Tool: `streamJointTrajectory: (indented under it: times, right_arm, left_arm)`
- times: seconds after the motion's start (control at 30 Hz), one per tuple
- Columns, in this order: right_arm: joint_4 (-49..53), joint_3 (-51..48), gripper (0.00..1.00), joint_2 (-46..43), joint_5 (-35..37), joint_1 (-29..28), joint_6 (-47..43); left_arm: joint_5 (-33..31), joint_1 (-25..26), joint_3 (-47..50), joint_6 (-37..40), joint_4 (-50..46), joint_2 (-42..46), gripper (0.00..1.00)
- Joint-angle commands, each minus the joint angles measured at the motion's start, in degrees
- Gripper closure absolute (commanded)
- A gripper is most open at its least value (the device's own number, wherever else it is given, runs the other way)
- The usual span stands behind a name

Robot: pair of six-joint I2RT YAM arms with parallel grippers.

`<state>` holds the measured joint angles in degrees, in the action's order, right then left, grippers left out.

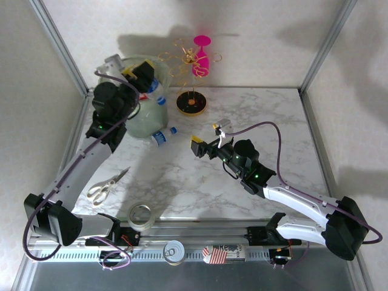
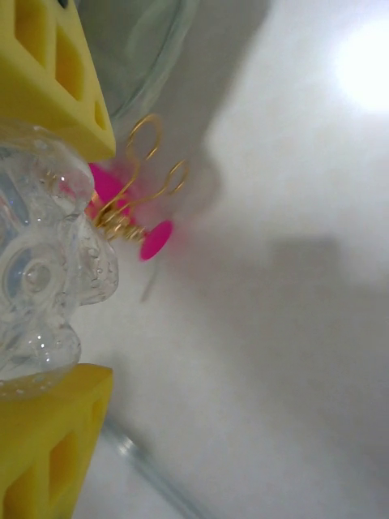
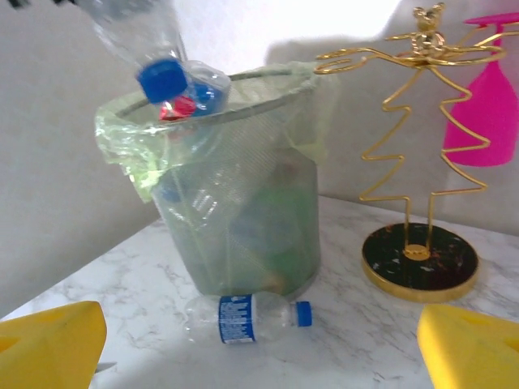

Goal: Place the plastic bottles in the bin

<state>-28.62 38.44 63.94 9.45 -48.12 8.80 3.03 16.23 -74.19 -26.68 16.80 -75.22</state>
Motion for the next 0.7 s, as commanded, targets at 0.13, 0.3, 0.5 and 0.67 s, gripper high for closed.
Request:
streamJointTrajectory:
  times: [0.13, 0.3, 0.5, 0.67]
  right_arm:
    - [2.1, -0.8, 0.01, 0.0, 3.2, 1.3, 1.6]
    - [2.2, -1.3, 0.01, -0.6, 3.7, 1.7, 1.9]
    - [2.5, -1.2, 0.01, -0.4, 3.7, 1.8, 2.4]
    - [2.7, -0.8, 0.01, 0.1, 3.5, 1.9, 2.7]
  left_arm:
    - [-1.5, -10.0, -9.3, 6.0, -9.8, -2.1, 0.59]
    - [-1.5, -16.9, -13.0, 4.8, -13.2, -6.3, 0.6]
    - [1.5, -20.6, -13.7, 2.7, -16.0, -11.5, 0.6]
    - [4.6, -20.7, -11.9, 1.0, -16.2, -13.9, 0.59]
